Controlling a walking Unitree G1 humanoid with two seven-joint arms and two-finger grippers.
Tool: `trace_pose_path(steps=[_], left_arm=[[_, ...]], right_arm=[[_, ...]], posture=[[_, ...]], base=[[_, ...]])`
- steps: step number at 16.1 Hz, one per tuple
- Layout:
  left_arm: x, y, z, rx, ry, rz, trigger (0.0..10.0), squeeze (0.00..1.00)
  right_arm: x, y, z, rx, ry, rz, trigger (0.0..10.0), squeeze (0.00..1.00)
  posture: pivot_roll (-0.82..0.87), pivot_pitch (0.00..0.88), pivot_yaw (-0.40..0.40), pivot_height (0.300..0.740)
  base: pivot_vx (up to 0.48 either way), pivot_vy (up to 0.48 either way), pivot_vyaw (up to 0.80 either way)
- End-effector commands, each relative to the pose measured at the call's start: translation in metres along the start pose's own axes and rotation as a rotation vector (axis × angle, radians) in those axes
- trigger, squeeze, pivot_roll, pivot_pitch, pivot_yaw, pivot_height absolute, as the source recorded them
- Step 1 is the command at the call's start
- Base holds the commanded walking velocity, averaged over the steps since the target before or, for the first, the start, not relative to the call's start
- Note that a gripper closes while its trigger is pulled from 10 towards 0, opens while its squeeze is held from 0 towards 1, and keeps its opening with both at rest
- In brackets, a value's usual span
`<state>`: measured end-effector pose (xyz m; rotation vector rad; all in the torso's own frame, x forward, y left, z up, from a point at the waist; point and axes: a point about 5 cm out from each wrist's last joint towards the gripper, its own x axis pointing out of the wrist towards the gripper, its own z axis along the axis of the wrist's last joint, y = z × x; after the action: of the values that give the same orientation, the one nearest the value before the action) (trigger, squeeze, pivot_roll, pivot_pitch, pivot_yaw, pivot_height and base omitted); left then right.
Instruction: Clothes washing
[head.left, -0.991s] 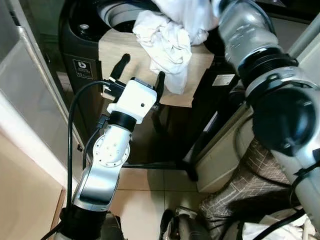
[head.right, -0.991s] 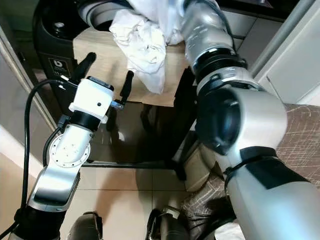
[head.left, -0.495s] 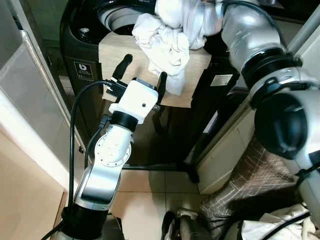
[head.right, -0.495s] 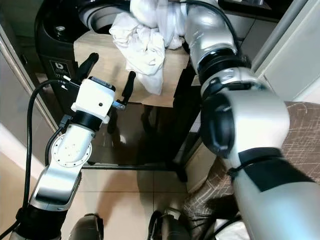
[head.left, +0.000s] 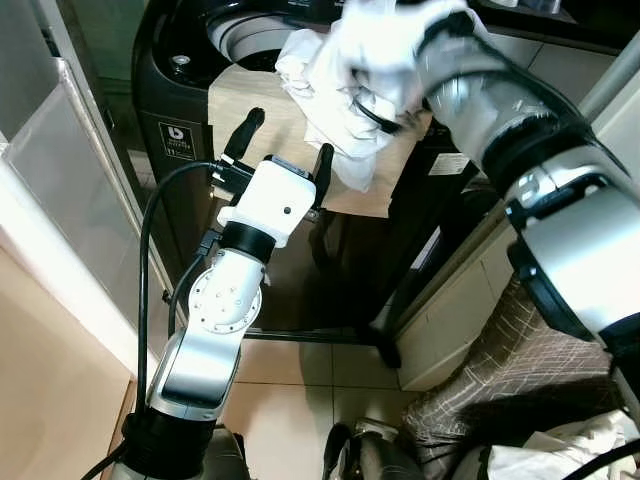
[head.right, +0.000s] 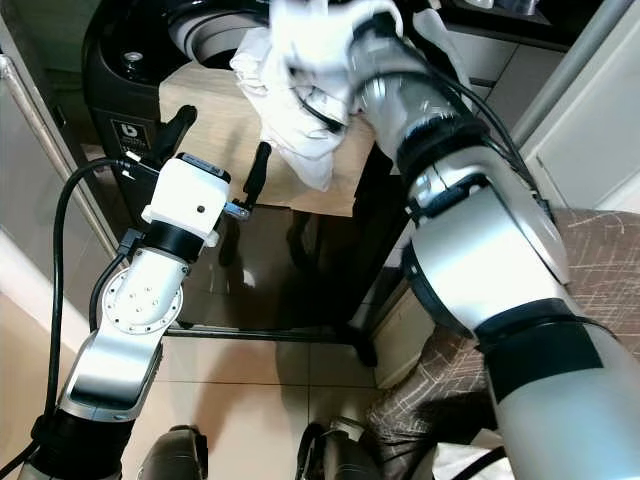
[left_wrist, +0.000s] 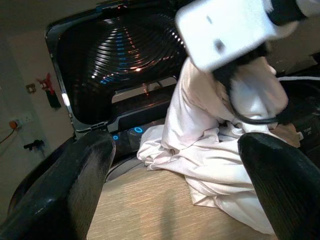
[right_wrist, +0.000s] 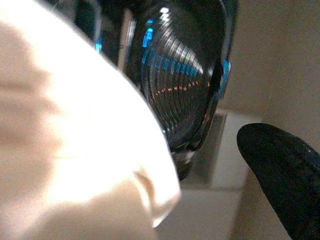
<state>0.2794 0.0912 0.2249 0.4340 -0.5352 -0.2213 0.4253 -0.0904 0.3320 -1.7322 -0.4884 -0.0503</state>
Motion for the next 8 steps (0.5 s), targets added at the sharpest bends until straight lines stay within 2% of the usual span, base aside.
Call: trace_pose_path(steps=[1,2,3,4,5,6,7,8], left_arm=[[0.002,-0.003,0.001,-0.013,-0.009,-0.016,10.0,0.00],[0.003,-0.003,0.001,-0.012,-0.008,-0.019,10.0,0.00],[0.003,-0.003,0.001,-0.012,-0.009,-0.020,10.0,0.00],[0.003,-0.004,0.001,-0.013,-0.009,-0.020,10.0,0.00],[0.004,-0.004,0.001,-0.014,-0.010,-0.019,10.0,0.00],[0.004,-0.003,0.001,-0.014,-0.010,-0.018,10.0,0.00],[0.004,-0.003,0.001,-0.015,-0.010,-0.018,10.0,0.00],[0.004,-0.003,0.001,-0.015,-0.011,-0.019,10.0,0.00]], right_arm=[[-0.003,0.004,-0.013,-0.130,0.019,0.037,10.0,1.00],[-0.004,0.004,-0.020,-0.194,0.035,0.037,10.0,1.00],[-0.005,0.004,-0.025,-0.155,0.059,0.040,10.0,1.00],[-0.006,0.004,-0.030,-0.077,0.095,0.021,10.0,1.00],[-0.007,0.011,-0.029,0.303,0.155,0.044,10.0,0.00],[-0.007,0.018,-0.024,0.847,0.209,0.075,10.0,0.00],[-0.007,0.019,-0.022,1.076,0.230,0.074,10.0,0.00],[-0.007,0.021,-0.020,1.264,0.244,0.075,10.0,0.00]], posture=[[0.17,0.029,-0.117,0.740],[0.17,0.027,-0.119,0.740],[0.17,0.026,-0.122,0.740],[0.17,0.025,-0.124,0.740],[0.17,0.024,-0.123,0.740],[0.17,0.024,-0.123,0.740],[0.17,0.023,-0.124,0.740],[0.17,0.023,-0.124,0.740]], base=[[0.000,0.000,0.00],[0.000,0.000,0.00],[0.000,0.000,0.00],[0.000,0.000,0.00],[0.000,0.000,0.00],[0.000,0.000,0.00],[0.000,0.000,0.00],[0.000,0.000,0.00]])
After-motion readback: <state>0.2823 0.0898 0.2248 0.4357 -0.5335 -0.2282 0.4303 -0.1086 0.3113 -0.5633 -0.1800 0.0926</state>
